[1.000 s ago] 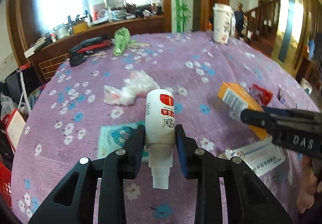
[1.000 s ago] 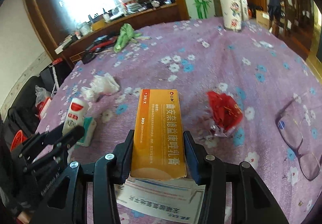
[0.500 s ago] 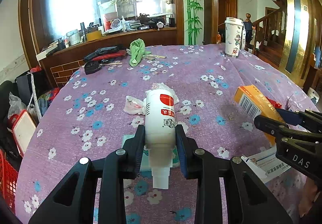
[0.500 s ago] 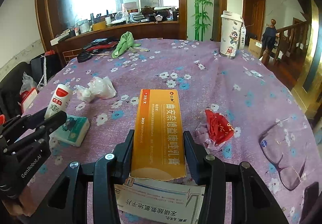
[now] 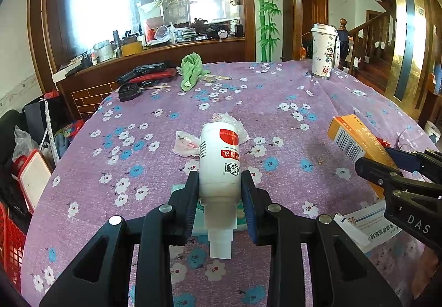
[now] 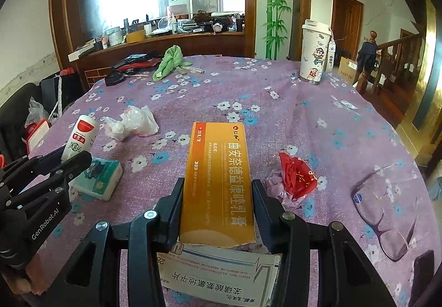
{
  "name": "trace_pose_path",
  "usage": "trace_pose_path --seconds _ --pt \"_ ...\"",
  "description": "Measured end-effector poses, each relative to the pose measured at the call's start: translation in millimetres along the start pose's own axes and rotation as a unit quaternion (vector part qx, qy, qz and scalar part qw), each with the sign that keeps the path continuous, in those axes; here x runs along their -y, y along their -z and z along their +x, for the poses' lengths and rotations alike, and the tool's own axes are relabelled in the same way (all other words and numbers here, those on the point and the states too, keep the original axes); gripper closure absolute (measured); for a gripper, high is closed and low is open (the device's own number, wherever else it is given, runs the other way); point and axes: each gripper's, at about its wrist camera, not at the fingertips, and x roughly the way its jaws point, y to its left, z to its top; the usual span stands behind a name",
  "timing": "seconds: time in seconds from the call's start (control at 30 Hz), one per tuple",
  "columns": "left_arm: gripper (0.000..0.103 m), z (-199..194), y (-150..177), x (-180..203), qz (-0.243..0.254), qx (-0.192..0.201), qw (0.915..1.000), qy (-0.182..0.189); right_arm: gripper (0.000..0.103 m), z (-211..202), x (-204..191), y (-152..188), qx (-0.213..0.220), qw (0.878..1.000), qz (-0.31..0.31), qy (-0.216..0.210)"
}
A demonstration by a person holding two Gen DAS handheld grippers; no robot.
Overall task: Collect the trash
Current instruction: 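Lift the box and spray bottle with both tools and carry them toward the basket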
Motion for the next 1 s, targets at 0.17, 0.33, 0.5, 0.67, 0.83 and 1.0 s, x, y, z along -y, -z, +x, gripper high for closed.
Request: trace_pose_path --seconds 0.17,0.33,0.5,0.67,0.83,1.0 --pt "0.074 1 1 -3 -0.003 0.003 1.0000 -0.003 0.054 -2 0 0 0.003 1.000 0.001 0.004" --pt "0.074 1 0 -2 -0.006 0.001 1.0000 -0.006 0.054 -7 -2 -1 0.015 1.000 0.000 0.009" --pt "0.074 -9 -3 -2 -0.010 -0.004 0.9999 -0.006 0.054 -12 0 -6 0.012 1.000 0.016 0.002" --pt "0.074 -30 2 -9 -0.009 -0.003 0.9999 -0.010 0.054 -28 -14 -2 0.015 1.000 0.001 0.000" --pt "0.074 -49 15 -28 -0.021 -0.011 0.9996 -0.015 0.053 -46 -34 11 0.012 1.000 -0.015 -0.008" --pt "0.074 -69 28 -44 -0.025 -0.008 0.9993 -0.027 0.053 -66 -60 26 0.016 0.999 -0.039 -0.012"
